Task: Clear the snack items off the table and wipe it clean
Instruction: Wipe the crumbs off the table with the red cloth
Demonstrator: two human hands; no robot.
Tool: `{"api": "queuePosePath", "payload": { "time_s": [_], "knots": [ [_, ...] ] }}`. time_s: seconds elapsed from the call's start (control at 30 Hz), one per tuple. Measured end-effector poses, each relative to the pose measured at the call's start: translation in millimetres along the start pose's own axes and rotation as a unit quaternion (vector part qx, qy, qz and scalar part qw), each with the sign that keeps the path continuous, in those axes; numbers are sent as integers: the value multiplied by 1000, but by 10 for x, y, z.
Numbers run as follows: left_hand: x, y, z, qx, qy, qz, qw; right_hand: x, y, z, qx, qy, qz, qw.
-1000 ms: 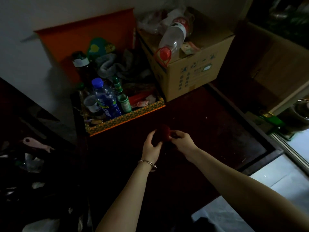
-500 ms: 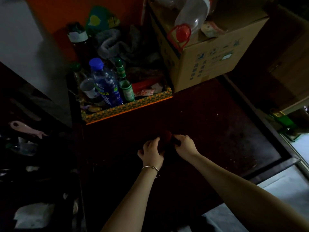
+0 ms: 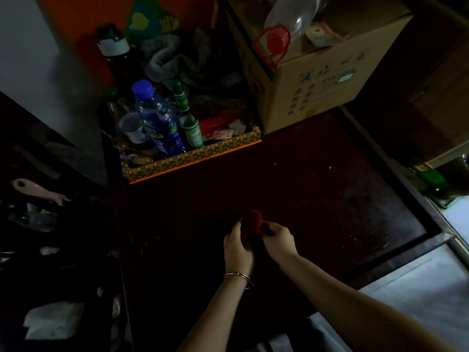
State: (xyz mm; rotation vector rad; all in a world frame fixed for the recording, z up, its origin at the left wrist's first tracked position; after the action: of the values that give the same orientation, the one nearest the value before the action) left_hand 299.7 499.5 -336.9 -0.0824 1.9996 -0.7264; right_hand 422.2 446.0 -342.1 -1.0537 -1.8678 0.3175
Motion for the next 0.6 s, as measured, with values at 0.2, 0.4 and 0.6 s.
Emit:
{"api": "queuePosePath", "payload": {
  "time_s": [0.2, 0.4, 0.6],
  "knots": [
    [112, -40, -223, 43, -3, -16, 999, -88, -93, 241, 74, 109, 74, 989],
    [-23, -97, -553, 52, -38, -10, 998, 123, -174, 409, 121, 195, 95, 969],
    [-890, -24, -900, 16, -73, 125, 989, 989, -181, -52, 111, 295, -3, 949]
  ]
}}
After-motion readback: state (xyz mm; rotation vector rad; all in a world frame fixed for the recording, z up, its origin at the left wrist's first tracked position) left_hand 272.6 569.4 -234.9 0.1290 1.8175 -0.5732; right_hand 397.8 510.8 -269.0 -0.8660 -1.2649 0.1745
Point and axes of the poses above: each hand's wrist, its own y-axis towards the middle knuckle, its own z-axis out of the palm, x = y × z, the point moved 7 cm from there along y, towards the middle knuckle, and after that the axes turned 12 degrees about -y, right-handed, at the moved point
